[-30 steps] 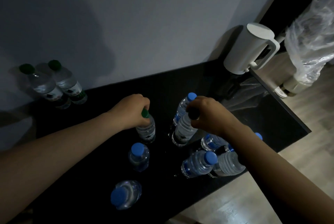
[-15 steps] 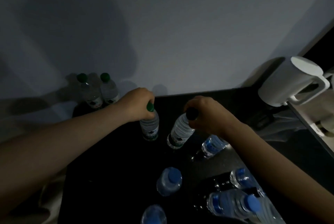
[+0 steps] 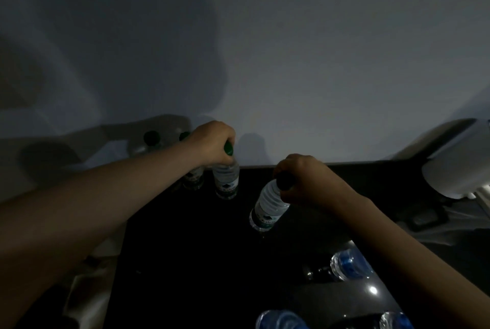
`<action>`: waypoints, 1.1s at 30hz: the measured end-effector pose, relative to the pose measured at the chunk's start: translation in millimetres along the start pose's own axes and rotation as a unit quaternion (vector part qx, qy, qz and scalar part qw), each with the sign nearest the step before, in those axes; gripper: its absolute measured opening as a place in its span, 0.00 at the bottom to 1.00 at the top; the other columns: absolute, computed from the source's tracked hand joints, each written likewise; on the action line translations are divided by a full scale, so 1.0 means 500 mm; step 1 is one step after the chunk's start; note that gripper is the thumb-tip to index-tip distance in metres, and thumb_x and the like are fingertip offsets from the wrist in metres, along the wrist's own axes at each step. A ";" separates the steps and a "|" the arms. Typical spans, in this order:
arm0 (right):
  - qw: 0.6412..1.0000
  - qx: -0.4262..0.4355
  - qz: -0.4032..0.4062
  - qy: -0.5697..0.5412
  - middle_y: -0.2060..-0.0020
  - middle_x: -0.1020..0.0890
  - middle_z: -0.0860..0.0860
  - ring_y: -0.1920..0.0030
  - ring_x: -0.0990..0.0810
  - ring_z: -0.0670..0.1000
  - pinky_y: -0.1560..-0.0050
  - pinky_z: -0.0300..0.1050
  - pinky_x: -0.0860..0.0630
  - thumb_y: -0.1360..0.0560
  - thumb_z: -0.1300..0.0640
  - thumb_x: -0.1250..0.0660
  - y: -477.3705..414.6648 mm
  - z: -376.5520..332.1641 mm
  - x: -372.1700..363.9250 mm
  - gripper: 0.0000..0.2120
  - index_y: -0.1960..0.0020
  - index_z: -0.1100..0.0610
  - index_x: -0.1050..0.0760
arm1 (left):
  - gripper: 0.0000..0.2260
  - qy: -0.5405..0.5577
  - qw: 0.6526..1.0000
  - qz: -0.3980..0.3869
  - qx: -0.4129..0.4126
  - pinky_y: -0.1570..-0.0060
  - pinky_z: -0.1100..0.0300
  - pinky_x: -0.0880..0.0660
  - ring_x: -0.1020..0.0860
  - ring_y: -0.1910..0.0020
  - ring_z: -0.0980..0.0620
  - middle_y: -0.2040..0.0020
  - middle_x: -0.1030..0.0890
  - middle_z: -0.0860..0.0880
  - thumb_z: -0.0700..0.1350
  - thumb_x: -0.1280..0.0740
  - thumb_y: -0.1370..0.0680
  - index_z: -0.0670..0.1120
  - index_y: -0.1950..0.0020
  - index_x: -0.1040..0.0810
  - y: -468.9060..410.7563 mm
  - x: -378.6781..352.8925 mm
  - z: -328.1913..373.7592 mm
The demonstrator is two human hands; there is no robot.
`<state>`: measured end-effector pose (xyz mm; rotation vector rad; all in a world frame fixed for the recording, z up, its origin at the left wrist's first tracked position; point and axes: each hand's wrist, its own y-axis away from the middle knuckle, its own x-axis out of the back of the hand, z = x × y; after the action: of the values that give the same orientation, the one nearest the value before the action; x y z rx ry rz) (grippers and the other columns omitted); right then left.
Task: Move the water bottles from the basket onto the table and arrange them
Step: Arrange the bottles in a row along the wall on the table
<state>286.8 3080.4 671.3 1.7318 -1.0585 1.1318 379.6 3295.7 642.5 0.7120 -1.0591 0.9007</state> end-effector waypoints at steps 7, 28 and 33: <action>1.000 0.012 -0.006 0.017 0.50 0.22 0.52 0.51 0.22 0.53 0.52 0.45 0.24 0.32 0.58 0.29 -0.057 0.000 -0.014 0.16 0.44 0.55 0.21 | 0.10 0.002 1.000 -0.007 0.024 0.55 0.51 0.23 0.23 0.56 0.45 0.57 0.23 0.46 0.44 0.25 0.34 0.46 0.61 0.25 -0.051 0.002 -0.047; 1.000 0.006 -0.014 0.007 0.50 0.22 0.51 0.52 0.23 0.51 0.53 0.44 0.23 0.32 0.58 0.27 -0.116 0.001 -0.029 0.16 0.45 0.54 0.22 | 0.09 -0.031 0.999 -0.026 0.028 0.55 0.51 0.25 0.24 0.56 0.45 0.54 0.22 0.43 0.46 0.28 0.30 0.43 0.55 0.23 -0.061 -0.009 -0.068; 1.000 -0.003 -0.012 0.019 0.50 0.21 0.52 0.52 0.23 0.51 0.56 0.41 0.27 0.31 0.59 0.29 -0.138 0.008 -0.029 0.14 0.45 0.54 0.21 | 0.10 -0.037 0.998 -0.037 0.030 0.54 0.49 0.26 0.23 0.54 0.42 0.52 0.22 0.41 0.45 0.28 0.29 0.41 0.53 0.22 -0.067 -0.013 -0.062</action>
<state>348.4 3103.0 644.6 1.7075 -1.0140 1.1416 420.5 3304.6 623.9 0.8351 -1.0683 0.8496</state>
